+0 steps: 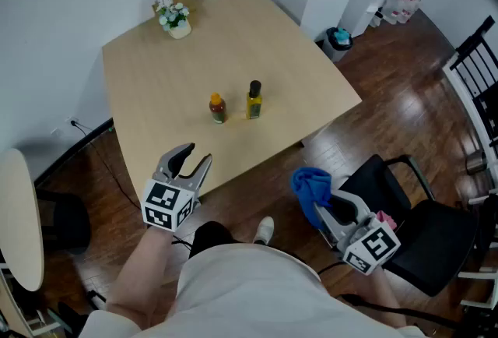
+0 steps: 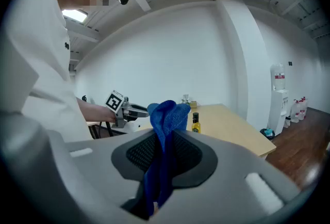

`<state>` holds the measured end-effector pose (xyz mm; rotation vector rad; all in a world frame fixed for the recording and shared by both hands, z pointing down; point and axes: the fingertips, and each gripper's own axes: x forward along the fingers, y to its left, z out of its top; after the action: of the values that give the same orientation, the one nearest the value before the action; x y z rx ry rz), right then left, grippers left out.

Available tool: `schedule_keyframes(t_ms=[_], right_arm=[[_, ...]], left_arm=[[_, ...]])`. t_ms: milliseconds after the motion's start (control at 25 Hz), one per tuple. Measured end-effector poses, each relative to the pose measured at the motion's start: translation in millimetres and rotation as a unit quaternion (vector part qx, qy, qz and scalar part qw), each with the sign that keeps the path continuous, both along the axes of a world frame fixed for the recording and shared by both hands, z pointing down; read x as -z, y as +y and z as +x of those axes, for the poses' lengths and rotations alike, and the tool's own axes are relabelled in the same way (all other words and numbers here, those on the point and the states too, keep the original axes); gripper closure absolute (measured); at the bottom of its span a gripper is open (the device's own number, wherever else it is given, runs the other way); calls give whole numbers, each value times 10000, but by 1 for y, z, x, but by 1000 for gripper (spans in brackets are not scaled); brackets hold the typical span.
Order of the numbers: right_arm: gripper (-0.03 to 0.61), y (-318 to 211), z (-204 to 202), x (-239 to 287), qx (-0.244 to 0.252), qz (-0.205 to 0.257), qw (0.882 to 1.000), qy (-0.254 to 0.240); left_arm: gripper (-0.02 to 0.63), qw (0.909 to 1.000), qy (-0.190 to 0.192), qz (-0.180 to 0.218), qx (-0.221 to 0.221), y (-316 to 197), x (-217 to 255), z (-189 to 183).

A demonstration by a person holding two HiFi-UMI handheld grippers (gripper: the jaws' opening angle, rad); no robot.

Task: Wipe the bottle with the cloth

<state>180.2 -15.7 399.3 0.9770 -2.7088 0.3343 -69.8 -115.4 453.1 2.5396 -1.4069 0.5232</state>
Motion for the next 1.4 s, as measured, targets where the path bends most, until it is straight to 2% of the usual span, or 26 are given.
schedule_keyframes(t_ms=[320,600,760,920,1040,1240,1400], right_arm=[[497,-43,-12,11,-431,-14,9991,1],[497,-60,-18,4,-920,-301,9951,217],[497,-64,-18,3,-1176,-332,9921,294],[497,-63,-16,-1,-1405,-366,9888,337],[497,-64,-14,-3,-1535,-376,9869,316],[497,-68,-13,-3,-1582,-339,9865,252],[497,-70,-18,-2,-1466,-256,9887,178]], left_arm=[[393,9991,-198,-333,150,-115,-53,-8],[376,9980,-212,-593,101,-191,-103,-3],[382,9973,-207,-697,-50,-208,-120,3],[446,9973,-316,-628,-223,-213,-128,8],[451,9971,-328,-601,-338,-213,-128,7],[454,9954,-222,-778,-514,-204,-123,9],[454,9944,-104,-760,-721,-188,-101,12]])
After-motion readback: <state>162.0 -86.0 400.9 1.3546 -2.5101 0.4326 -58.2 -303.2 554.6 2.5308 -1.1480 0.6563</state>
